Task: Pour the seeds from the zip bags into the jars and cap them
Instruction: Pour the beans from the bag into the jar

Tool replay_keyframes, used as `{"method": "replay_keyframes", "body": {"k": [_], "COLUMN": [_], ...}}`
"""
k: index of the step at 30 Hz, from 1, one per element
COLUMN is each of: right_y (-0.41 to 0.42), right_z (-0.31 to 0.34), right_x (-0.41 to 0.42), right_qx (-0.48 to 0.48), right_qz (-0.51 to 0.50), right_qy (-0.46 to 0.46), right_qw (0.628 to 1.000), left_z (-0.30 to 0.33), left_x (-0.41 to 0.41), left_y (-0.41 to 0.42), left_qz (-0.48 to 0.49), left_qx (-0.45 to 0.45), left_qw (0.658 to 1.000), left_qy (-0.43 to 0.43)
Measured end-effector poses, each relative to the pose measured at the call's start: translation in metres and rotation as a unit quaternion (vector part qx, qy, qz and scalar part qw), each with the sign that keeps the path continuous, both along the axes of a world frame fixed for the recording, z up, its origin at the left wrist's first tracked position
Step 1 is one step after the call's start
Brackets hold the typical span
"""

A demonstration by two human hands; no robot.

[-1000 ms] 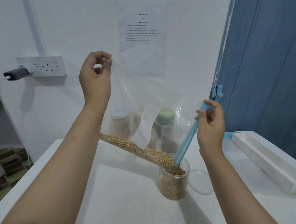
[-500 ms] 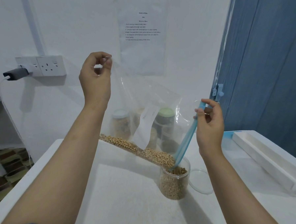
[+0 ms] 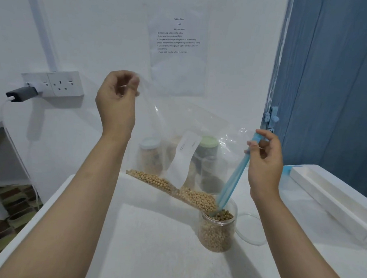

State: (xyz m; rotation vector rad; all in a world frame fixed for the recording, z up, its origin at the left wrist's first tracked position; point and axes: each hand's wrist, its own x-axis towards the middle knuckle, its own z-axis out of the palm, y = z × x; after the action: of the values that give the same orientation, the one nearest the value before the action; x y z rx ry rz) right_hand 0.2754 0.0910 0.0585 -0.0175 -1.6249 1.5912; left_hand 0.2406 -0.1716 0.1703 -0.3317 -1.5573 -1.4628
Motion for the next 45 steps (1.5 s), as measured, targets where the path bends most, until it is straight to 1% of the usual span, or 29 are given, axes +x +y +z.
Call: {"method": "replay_keyframes", "body": {"k": [6, 9, 26, 31, 45], "right_y": [-0.001, -0.001, 0.000, 0.001, 0.003], "right_z": [-0.001, -0.002, -0.006, -0.005, -0.005], "right_x": [-0.001, -0.003, -0.002, -0.003, -0.001], "right_qx": [-0.002, -0.004, -0.017, -0.013, -0.017], "right_qz": [0.004, 0.007, 0.006, 0.005, 0.007], "right_qy": [-0.001, -0.002, 0.000, -0.007, -0.008], "right_qw": [1.000, 1.000, 1.000, 1.000, 1.000], "left_z": [0.001, 0.002, 0.005, 0.006, 0.002], "left_x": [0.002, 0.003, 0.004, 0.003, 0.000], "left_y": [0.013, 0.017, 0.027, 0.028, 0.029], "left_qz": [0.006, 0.006, 0.025, 0.068, 0.048], "left_qx": [-0.009, -0.036, -0.042, -0.057, -0.036], "left_qw": [1.000, 0.999, 0.999, 0.996, 0.998], "left_qy": [0.016, 0.009, 0.017, 0.016, 0.021]}}
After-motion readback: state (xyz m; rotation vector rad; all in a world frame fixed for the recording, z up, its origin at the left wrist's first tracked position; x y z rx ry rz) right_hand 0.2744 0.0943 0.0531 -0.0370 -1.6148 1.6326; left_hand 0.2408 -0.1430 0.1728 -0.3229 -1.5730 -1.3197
